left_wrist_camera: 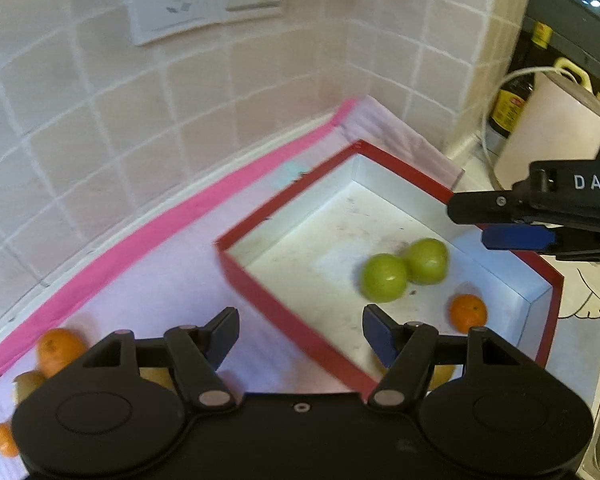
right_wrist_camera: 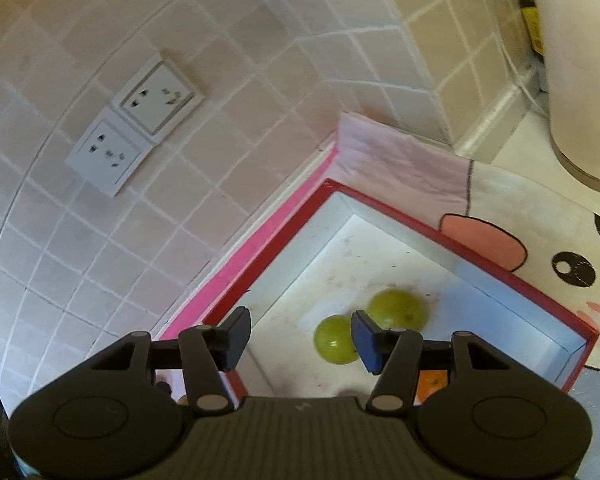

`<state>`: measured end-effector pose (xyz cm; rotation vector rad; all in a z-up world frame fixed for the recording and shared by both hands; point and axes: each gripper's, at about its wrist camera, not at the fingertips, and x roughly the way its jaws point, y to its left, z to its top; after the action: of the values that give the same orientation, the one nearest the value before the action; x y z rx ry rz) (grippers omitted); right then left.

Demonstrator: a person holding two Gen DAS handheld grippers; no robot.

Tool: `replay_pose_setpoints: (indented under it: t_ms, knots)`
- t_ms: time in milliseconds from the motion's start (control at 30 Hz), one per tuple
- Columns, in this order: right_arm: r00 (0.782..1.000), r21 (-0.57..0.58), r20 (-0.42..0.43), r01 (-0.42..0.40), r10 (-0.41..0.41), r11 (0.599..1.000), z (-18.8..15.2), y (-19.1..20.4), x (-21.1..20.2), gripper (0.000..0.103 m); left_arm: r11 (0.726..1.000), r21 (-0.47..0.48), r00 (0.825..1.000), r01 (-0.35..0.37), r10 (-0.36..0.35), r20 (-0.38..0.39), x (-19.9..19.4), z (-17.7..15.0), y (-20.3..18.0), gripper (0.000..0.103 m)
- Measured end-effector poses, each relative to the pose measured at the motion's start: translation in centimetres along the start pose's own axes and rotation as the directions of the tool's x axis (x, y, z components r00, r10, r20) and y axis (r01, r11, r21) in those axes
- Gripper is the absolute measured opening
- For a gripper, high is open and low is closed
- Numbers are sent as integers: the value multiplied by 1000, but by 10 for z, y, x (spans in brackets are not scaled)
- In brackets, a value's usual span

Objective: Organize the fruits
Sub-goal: 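Grasp an orange with the left tool while the right tool grasps a mandarin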

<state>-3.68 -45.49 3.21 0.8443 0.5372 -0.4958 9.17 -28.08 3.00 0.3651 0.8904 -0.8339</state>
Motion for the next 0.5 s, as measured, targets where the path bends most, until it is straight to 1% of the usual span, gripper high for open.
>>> replay_pose_setpoints:
  t_ms: [267,400,500]
  knots:
    - [999,-91,-27,-39,37,995,-18,51,8,59,993,-90,997,-71,73,18,-33,-21,53,81]
    - [996,-137,-58,-71,64,988,-31,80,19,59,980,-164,993,-116,119,12,-47,-36,93,81]
    - [993,-193,-86,-97,81,976,-46,102,28,59,963,-215,986,-159,164,4,-58,-50,127,81]
